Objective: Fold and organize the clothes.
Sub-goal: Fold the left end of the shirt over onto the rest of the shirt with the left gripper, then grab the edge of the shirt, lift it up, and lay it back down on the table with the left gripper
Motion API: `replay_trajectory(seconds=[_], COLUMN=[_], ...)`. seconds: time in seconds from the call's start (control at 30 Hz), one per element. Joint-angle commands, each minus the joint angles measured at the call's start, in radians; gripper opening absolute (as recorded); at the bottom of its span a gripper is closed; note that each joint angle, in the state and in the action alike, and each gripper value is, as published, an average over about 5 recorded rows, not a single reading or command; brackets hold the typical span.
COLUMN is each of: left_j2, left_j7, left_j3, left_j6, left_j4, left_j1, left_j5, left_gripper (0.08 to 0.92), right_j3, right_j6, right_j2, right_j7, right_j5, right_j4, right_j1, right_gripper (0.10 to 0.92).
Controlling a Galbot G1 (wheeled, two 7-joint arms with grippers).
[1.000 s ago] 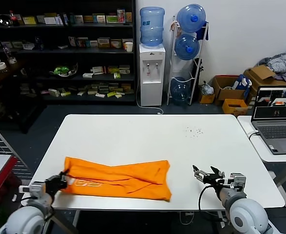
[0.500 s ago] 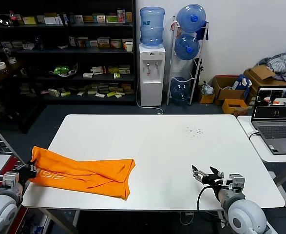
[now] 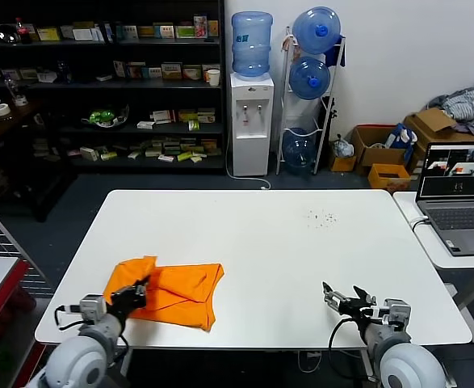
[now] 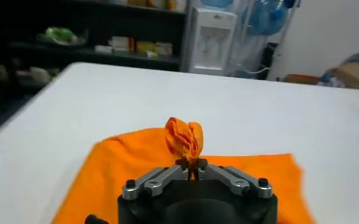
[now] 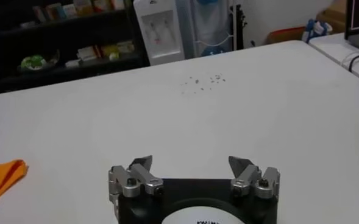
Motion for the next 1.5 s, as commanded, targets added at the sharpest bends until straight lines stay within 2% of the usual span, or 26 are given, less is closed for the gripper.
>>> replay_trajectory(seconds=[0.03,0.47,0.57,0.7,0.8,0.9,1.0,1.07,1.17,1.33,1.5], left_j2=[-0.170,-0.191,-0.184,-0.154,-0.101,-0.009,0.113,0.195,0.275,0.325,0.312], left_j7=[-0.030,-0.014,-0.012,-0.017,-0.024,-0.014,0.051,0.144,0.287,0.428,0.469], left_j3=[0.131,0.135,0.124,0.097,0.058,-0.009,-0.084,-0.111,-0.113,-0.066,-0.017], left_j6=[0.053,0.045,0.044,0.044,0.044,0.040,0.030,0.015,-0.004,0.008,0.021], left_j4=[-0.074,-0.020,-0.032,-0.072,-0.105,-0.103,-0.046,0.019,0.121,0.238,0.268], left_j1=[-0.077,-0.079,-0.072,-0.057,-0.044,-0.031,-0.016,-0.010,-0.014,-0.032,-0.056], left_j5=[-0.042,0.053,0.053,0.042,0.020,-0.013,-0.091,-0.135,-0.168,-0.196,-0.193], left_gripper=[0.132,0.139,0.191,0.310,0.397,0.483,0.570,0.622,0.708,0.812,0.822], right_j3=[0.019,0.009,0.009,0.007,0.007,0.005,0.002,-0.001,-0.003,-0.002,0.006], right_j6=[-0.004,-0.005,-0.005,-0.004,-0.002,-0.001,-0.001,-0.001,0.000,0.001,0.003], right_j2=[0.018,0.007,0.003,-0.002,-0.008,-0.014,-0.016,-0.015,-0.012,-0.011,-0.012], right_j7=[0.009,0.009,0.008,0.003,-0.002,-0.007,-0.011,-0.014,-0.018,-0.022,-0.022], right_j5=[-0.004,0.010,0.014,0.018,0.023,0.028,0.031,0.031,0.031,0.030,0.030], right_j4=[0.010,0.001,0.000,0.000,0.001,0.005,0.010,0.010,0.009,0.009,0.011], right_j1=[-0.044,-0.028,-0.025,-0.021,-0.016,-0.012,-0.009,-0.006,-0.004,-0.007,-0.017], right_gripper=[0.823,0.823,0.823,0.823,0.823,0.823,0.823,0.823,0.823,0.823,0.823])
